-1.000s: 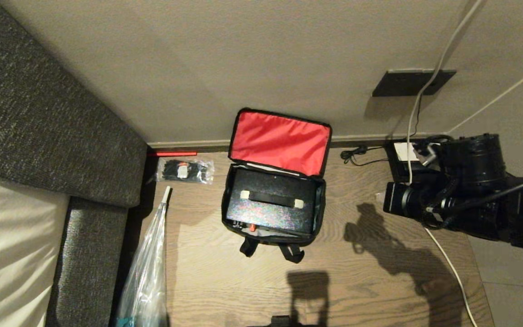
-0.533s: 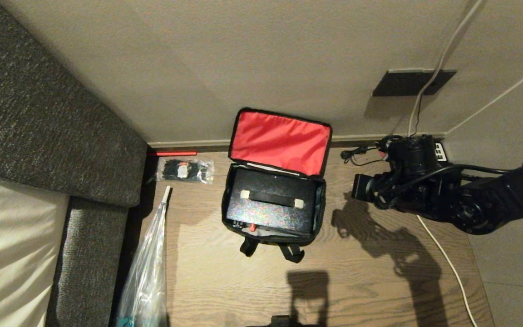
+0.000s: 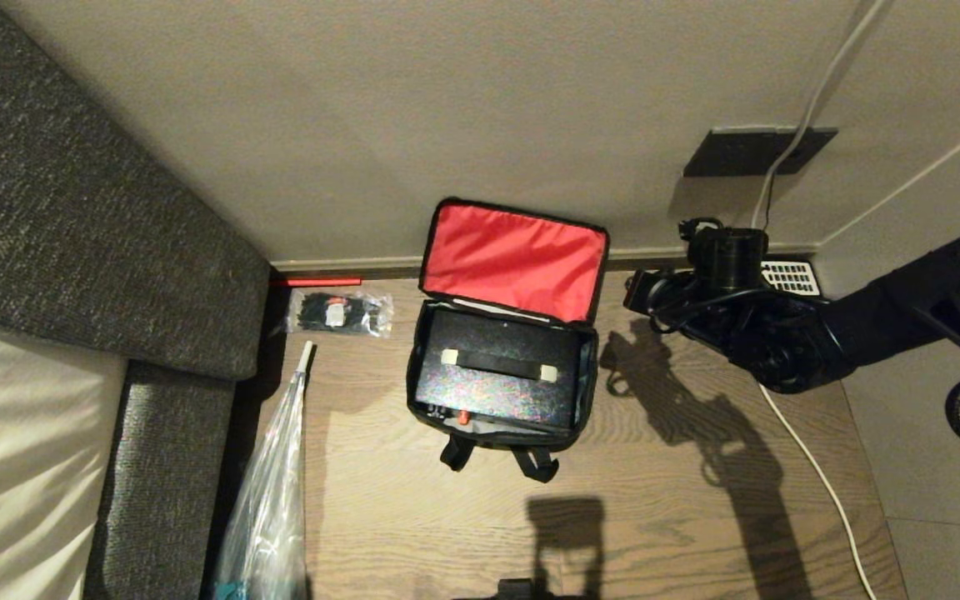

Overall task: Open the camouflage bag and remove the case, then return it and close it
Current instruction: Close the top of the storage box

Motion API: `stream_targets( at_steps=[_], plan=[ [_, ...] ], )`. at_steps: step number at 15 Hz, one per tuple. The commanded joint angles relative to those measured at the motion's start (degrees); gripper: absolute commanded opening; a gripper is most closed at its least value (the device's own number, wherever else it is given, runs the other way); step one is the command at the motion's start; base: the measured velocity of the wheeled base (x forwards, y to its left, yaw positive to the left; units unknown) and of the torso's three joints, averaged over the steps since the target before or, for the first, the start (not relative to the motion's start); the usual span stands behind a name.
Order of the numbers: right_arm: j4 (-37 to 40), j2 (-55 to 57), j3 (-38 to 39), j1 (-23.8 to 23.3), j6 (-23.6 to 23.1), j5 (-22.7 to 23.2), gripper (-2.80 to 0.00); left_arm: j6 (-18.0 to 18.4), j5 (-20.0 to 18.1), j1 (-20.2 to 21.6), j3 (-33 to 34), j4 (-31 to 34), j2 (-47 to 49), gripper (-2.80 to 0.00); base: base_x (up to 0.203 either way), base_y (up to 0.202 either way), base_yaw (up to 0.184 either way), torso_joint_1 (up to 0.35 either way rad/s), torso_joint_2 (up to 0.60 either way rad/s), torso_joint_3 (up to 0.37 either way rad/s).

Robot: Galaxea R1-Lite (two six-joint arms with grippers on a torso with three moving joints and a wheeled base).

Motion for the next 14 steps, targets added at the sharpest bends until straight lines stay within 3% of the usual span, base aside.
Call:
stream_targets(
  at_steps=[1,4,6,7,9,11,14],
  plan=[
    [0.84,4.47,-5.3,-1.13,0.97,1.11,-2.8,-0.04,0.02,0.02,0.18,-0.01,-0.1,-2.8,0.0,0.0,0.0,0.0,0.0,0.0],
    [8.38,7.69,-14.4,-1.46,5.63,4.01,-2.8,0.0,0.02,0.02,0.18,-0.01,-0.02,-2.8,0.0,0.0,0.0,0.0,0.0,0.0],
    [15.96,8.89,-19.33,-2.21,5.93,7.63,-2.8,-0.04,0.02,0.02,0.18,-0.01,-0.08,-2.8,0.0,0.0,0.0,0.0,0.0,0.0],
    [17.01,8.75,-19.31,-3.59,4.19,10.64,-2.8,-0.04,0.02,0.02,0.18,-0.01,-0.03,-2.8,0.0,0.0,0.0,0.0,0.0,0.0],
    [18.3,8.54,-18.82,-4.52,2.18,12.21,-2.8,-0.04,0.02,0.02,0.18,-0.01,-0.05,-2.8,0.0,0.0,0.0,0.0,0.0,0.0],
    [25.28,8.17,-18.24,-6.06,-4.57,13.72,-2.8,0.04,0.02,0.02,0.18,-0.01,-0.11,-2.8,0.0,0.0,0.0,0.0,0.0,0.0],
    [23.71,8.52,-19.08,-6.39,3.01,15.68,-2.8,-0.04,0.02,0.02,0.18,-0.01,-0.11,-2.8,0.0,0.0,0.0,0.0,0.0,0.0]
  ],
)
